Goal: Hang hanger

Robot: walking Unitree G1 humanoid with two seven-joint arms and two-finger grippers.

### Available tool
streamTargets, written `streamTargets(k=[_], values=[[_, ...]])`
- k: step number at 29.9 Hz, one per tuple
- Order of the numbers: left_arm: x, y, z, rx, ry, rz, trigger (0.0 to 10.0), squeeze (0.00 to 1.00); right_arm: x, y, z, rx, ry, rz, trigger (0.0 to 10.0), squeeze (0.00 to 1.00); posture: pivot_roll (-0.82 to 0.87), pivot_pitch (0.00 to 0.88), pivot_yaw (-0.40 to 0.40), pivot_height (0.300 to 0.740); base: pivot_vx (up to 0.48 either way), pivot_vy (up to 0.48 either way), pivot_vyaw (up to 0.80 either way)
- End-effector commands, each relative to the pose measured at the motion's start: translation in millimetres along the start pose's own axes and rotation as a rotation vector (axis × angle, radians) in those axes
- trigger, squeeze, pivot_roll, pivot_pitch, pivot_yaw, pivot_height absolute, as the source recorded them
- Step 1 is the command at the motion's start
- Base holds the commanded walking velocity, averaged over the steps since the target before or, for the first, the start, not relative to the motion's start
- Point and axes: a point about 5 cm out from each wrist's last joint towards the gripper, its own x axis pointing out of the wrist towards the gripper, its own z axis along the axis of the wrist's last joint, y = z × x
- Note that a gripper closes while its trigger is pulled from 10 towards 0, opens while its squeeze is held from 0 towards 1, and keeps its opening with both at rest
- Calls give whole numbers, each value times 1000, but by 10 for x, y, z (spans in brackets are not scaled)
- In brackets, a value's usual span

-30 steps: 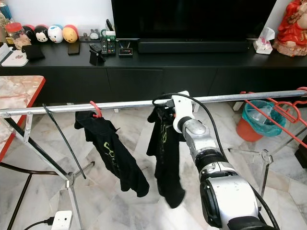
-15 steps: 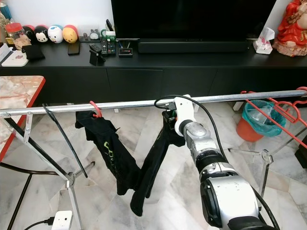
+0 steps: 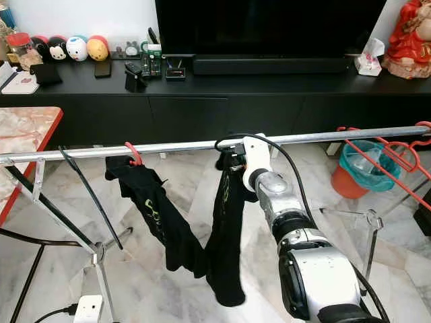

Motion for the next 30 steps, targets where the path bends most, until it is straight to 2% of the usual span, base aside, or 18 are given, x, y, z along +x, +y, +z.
streamTargets(k=[1,13,19,25,30], values=[[-8,-6,-47,-13,19,-5,10000,0,13,12,103,19,-45,4,0,0,-3,50,-12,740,0,0,0],[-10,-42,-73,0,31,-18,10000,0,-5,26,141,52,-135,13,0,0,-6,52,-12,740,0,0,0],[-15,-32,-93,0,39,-16,10000,0,-16,17,98,58,-140,8,0,0,-4,55,-13,740,0,0,0],[-17,-50,-109,6,43,-19,10000,0,-56,-38,245,59,-267,-26,0,0,-8,58,-9,740,0,0,0],[-20,-87,-130,9,48,-25,10000,0,-99,-59,205,64,-315,-60,0,0,-8,59,-7,740,0,0,0]])
